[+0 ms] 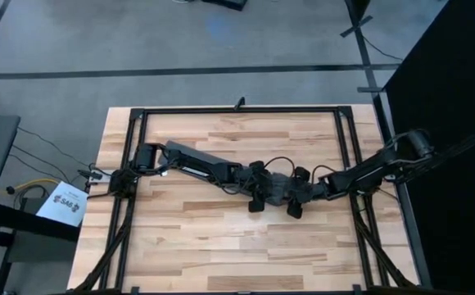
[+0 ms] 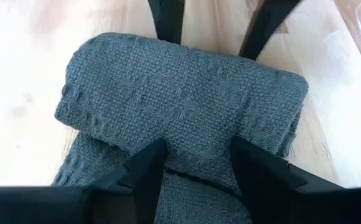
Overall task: Roll towel
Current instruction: Roll the gray towel
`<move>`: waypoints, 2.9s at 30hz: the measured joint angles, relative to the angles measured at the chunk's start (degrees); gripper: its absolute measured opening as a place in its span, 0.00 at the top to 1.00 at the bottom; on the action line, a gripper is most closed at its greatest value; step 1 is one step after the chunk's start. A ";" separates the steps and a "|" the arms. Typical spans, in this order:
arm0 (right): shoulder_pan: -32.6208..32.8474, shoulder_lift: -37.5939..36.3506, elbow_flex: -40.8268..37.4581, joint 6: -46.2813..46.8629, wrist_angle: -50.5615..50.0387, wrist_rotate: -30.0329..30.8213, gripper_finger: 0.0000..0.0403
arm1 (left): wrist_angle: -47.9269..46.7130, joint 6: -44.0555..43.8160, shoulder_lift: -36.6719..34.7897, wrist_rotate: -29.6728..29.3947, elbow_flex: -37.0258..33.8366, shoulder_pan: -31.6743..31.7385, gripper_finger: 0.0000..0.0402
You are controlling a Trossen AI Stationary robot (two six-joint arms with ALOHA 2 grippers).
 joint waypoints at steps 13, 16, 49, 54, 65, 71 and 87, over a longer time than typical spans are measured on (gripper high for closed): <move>-0.04 -3.62 -0.01 -3.30 -0.12 0.52 0.53 | -6.39 4.13 -1.16 -0.19 4.04 0.02 0.57; -0.04 -3.62 0.02 -3.30 -1.31 0.61 0.53 | -10.04 4.77 -1.07 -0.22 6.37 0.07 0.57; 3.01 -3.91 -3.55 3.30 -5.01 -0.34 0.53 | -15.26 11.14 5.35 5.77 13.25 4.37 0.57; 3.00 -3.72 -4.70 3.83 0.61 0.20 0.53 | -14.73 9.84 5.37 5.79 13.18 4.44 0.57; 2.62 -3.51 -2.48 -0.26 3.25 1.03 0.53 | -18.12 8.94 5.00 5.42 15.37 4.26 0.57; 1.95 -3.55 -1.65 -2.55 3.35 1.72 0.53 | -25.58 9.91 4.74 5.27 18.92 4.15 0.57; -1.51 -3.60 -0.80 -8.80 6.19 1.89 0.53 | -55.34 14.57 4.28 2.05 37.06 4.02 0.57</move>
